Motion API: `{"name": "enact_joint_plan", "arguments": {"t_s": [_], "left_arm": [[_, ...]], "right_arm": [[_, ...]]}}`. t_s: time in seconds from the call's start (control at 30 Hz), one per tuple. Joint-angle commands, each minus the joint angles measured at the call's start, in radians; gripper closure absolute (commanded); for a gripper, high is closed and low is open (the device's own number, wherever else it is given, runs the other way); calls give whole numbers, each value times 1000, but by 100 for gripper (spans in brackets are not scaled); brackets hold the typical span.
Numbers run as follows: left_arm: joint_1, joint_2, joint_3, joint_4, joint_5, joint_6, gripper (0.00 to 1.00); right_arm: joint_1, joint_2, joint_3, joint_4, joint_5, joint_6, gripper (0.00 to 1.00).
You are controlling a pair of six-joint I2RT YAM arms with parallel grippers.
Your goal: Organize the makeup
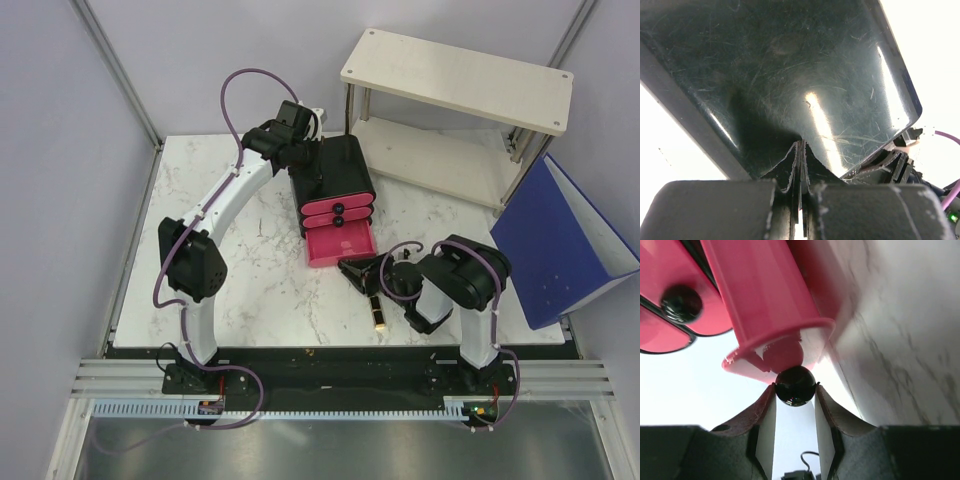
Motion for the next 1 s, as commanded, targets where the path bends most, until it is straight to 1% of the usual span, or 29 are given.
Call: {"name": "enact_joint_plan", "arguments": {"t_s": [0.0, 0.03, 0.07, 0.1, 0.13, 0.17, 0.2, 0.23, 0.27, 0.3, 0.33, 0.37, 0.4, 0.43, 0.47, 0.5, 0.53, 0.57, 0.63, 0.73, 0.83, 0.97], "left_arm": [[1, 71, -27, -144, -15, 42, 98], [1, 70, -29, -145, -16, 42, 98], [1, 67, -29, -145, -16, 43, 98], [1, 67, -29, -145, -19, 42, 98], [1, 67, -29, -145, -18, 43, 98], [1, 65, -29, -144, -18, 42, 98], [1, 64, -27, -145, -18, 42, 98], [1, 64, -27, -145, -18, 42, 98], [1, 64, -26, -145, -18, 42, 98], [1, 62, -26, -145, -18, 42, 98], [1, 62, -27, -145, -16, 40, 98], [1, 61, -26, -145, -16, 40, 98], [3, 61, -27, -145, -15, 40, 98], [1, 61, -26, -145, -15, 40, 98], [1, 61, -27, -145, -16, 40, 98], [3, 61, -27, -144, -12, 40, 98], [1, 59, -26, -145, -12, 40, 98], [1, 59, -26, -145, -12, 40, 98], [3, 61, -27, -145, -13, 40, 98], [1, 65, -26, -145, -7, 39, 98], [1, 67, -24, -144, 0, 39, 98], [1, 71, -29, -144, 0, 39, 98]], "right_arm": [[16, -93, -8, -238, -48, -9, 70], [15, -128, 4, -292, -50, -35, 63], [15, -203, 21, -409, -50, -61, 54], [16, -245, 70, -489, -53, -136, 49], [15, -283, 105, -577, -54, -183, 40], [15, -321, 143, -667, -57, -235, 35], [15, -390, 236, -864, -54, -357, 31], [16, -417, 287, -959, -54, -418, 27], [18, -453, 391, -1148, -54, -487, 26], [18, -470, 439, -1233, -50, -597, 25], [18, -495, 482, -1307, -48, -662, 25], [18, -504, 565, -1460, -38, -719, 25], [18, -513, 602, -1531, -30, -827, 25], [18, -526, 634, -1661, -24, -875, 25], [18, -535, 683, -1723, 2, -915, 25], [21, -544, 694, -1769, 11, -960, 24], [21, -565, 700, -1861, 22, -1018, 24], [23, -578, 705, -1899, 60, -1046, 24], [33, -618, 690, -1990, 87, -1096, 24], [62, -668, 624, -2059, 154, -1116, 24], [104, -694, 586, -2092, 194, -1117, 24], [154, -695, 541, -2093, 212, -1083, 26]]}}
